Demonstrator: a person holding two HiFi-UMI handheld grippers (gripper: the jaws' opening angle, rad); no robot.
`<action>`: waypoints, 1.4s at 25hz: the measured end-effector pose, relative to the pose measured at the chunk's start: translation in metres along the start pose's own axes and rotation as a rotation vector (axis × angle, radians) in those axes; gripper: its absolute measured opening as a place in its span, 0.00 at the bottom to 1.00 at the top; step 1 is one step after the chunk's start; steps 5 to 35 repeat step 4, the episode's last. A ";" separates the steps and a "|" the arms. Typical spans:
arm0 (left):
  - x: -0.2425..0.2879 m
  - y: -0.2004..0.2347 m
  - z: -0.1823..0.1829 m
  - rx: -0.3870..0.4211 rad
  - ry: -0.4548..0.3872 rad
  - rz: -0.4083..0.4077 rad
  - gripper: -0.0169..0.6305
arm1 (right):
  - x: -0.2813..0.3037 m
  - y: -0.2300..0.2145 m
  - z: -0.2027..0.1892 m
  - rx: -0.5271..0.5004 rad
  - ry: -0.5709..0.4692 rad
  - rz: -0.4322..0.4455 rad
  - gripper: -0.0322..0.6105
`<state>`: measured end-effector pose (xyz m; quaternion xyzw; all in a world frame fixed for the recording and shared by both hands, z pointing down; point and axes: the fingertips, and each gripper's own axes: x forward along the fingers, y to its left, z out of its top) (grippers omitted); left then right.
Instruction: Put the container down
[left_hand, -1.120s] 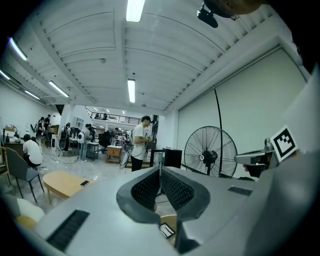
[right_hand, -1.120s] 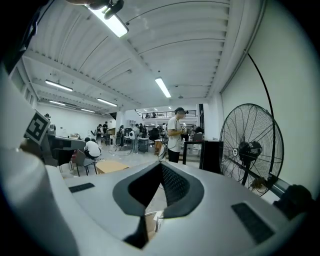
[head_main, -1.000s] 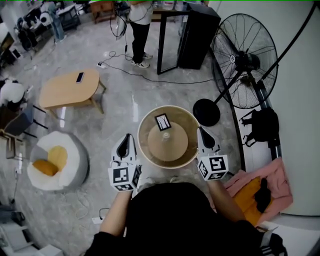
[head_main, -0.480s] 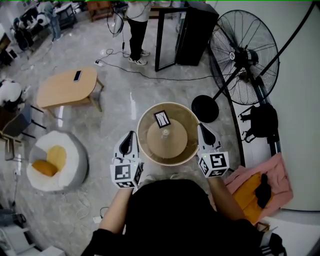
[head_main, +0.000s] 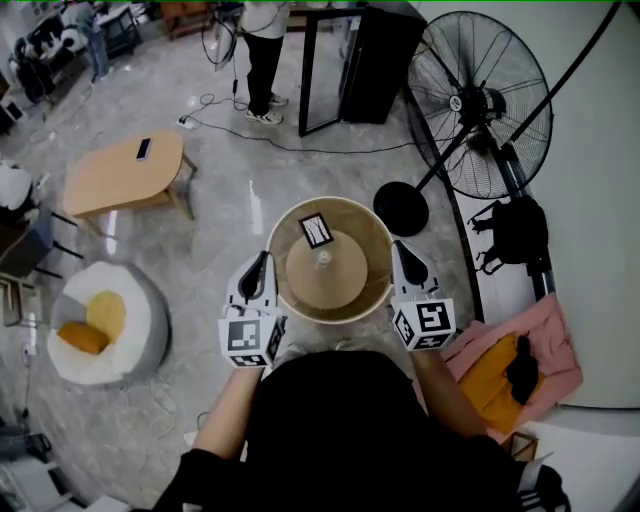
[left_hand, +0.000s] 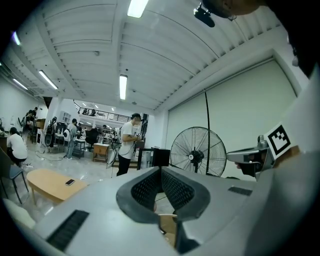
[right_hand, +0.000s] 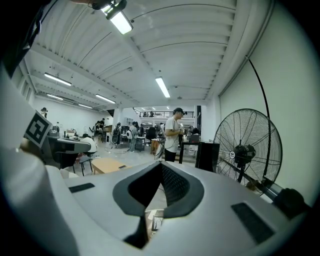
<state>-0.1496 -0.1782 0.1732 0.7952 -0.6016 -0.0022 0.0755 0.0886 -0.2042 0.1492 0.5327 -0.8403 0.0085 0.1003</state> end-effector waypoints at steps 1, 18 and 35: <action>0.000 0.000 0.000 0.000 -0.001 -0.003 0.07 | -0.001 0.000 0.000 0.001 0.000 -0.002 0.08; 0.001 0.000 -0.001 -0.002 -0.001 -0.010 0.07 | -0.002 0.001 -0.001 0.000 0.001 -0.006 0.08; 0.001 0.000 -0.001 -0.002 -0.001 -0.010 0.07 | -0.002 0.001 -0.001 0.000 0.001 -0.006 0.08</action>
